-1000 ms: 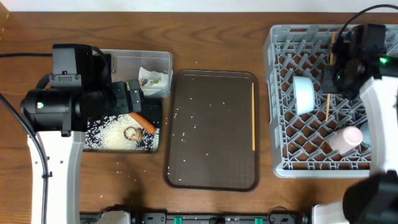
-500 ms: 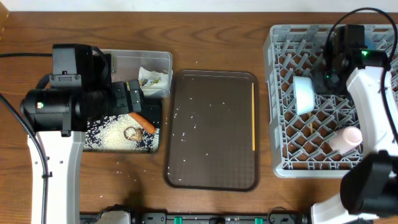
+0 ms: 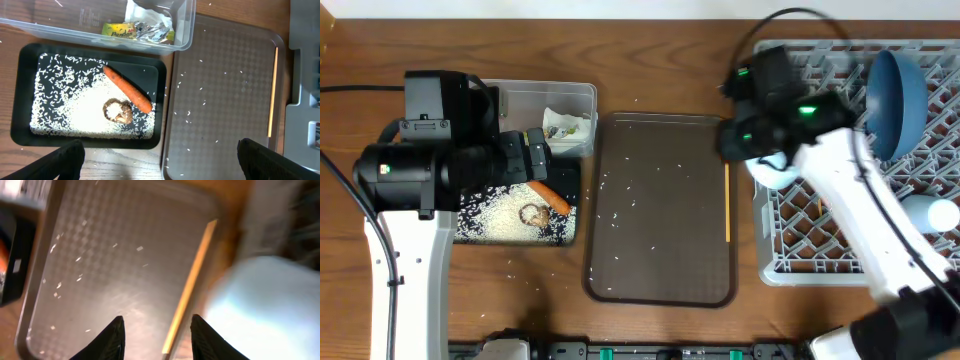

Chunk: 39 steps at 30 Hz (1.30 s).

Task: Sort waste into correct bins and load items into the dishwasher rack
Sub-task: 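Return the right gripper to the tray and grasp the second chopstick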

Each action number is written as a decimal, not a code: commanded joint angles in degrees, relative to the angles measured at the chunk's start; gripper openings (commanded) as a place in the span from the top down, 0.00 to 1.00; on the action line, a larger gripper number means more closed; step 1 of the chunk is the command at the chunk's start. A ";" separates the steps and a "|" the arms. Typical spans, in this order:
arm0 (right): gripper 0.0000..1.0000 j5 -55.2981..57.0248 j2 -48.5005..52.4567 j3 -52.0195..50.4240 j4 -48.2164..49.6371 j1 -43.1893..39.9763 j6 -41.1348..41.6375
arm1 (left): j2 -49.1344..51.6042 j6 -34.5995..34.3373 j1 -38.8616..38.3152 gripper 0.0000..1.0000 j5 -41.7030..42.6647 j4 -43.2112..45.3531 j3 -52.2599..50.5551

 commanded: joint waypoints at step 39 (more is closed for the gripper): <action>0.63 16.26 24.59 0.09 -1.77 3.43 15.47 | 0.09 -0.28 0.28 0.02 -0.57 -0.17 0.50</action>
